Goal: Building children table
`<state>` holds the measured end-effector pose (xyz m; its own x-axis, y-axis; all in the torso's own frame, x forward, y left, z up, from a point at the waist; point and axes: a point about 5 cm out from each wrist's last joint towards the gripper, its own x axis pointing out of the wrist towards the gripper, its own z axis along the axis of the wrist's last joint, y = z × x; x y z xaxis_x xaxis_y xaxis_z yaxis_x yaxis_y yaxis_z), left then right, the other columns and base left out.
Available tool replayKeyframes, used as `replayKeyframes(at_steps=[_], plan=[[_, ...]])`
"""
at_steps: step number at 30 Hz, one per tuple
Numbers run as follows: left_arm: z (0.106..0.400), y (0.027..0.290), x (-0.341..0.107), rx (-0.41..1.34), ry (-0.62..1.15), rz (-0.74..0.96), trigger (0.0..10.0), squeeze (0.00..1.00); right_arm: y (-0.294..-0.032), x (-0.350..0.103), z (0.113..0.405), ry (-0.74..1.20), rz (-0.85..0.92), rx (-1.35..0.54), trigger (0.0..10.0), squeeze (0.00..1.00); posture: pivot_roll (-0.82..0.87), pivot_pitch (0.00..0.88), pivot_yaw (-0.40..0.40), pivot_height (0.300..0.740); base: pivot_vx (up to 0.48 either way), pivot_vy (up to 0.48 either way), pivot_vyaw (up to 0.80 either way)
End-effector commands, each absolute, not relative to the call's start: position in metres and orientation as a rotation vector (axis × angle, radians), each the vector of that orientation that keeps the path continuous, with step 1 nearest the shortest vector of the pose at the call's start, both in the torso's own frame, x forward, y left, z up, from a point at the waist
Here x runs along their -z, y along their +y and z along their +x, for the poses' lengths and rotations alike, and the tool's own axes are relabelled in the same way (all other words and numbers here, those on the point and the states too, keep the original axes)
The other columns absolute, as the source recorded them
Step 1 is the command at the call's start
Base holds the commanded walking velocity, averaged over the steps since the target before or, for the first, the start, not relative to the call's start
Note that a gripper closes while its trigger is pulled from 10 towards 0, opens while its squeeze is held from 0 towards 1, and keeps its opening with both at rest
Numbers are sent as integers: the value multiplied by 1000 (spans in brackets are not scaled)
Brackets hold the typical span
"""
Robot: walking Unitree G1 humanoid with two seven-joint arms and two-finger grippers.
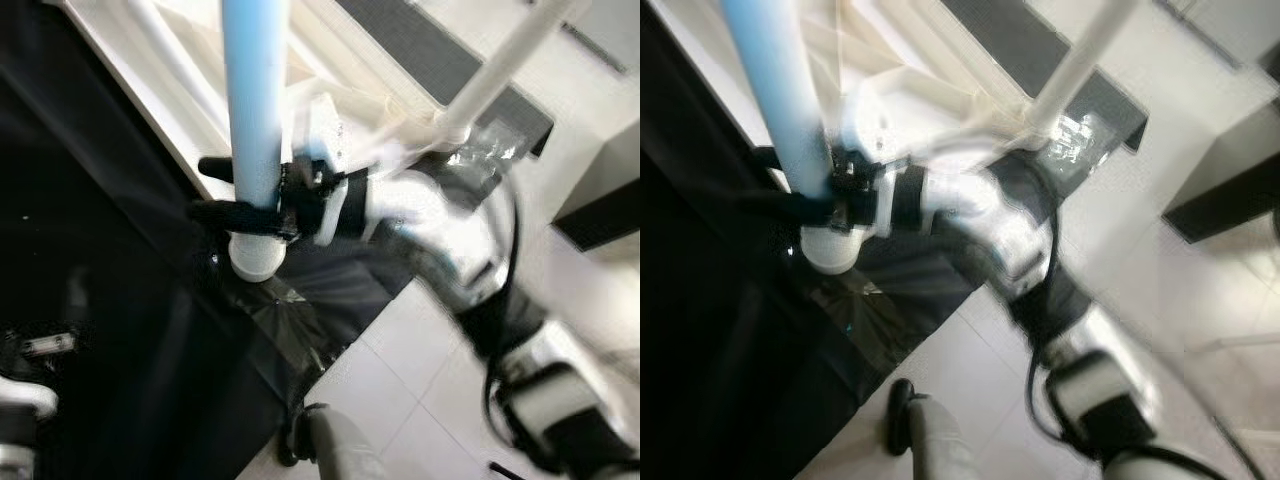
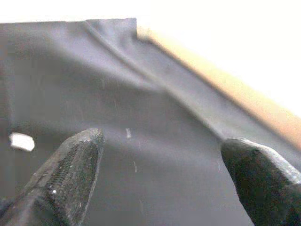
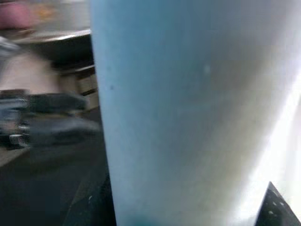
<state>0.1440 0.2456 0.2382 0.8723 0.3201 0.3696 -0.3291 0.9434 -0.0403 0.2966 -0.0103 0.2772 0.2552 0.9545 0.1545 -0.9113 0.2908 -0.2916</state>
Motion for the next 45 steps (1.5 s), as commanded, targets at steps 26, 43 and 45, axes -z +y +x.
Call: replayKeyframes(at_steps=[26,43,45], plan=[[195,248,-318,169,-547,-25,10000,0,12,-212,317,-113,26,-735,10000,0,34,261,-140,740,0,0,0],[206,220,-333,424,-572,-75,10000,0,-11,-311,330,-457,189,-967,10000,0,13,183,-137,740,0,0,0],[208,216,-335,455,-578,-79,10000,0,-10,-313,329,-466,169,-981,10000,0,16,176,-138,740,0,0,0]])
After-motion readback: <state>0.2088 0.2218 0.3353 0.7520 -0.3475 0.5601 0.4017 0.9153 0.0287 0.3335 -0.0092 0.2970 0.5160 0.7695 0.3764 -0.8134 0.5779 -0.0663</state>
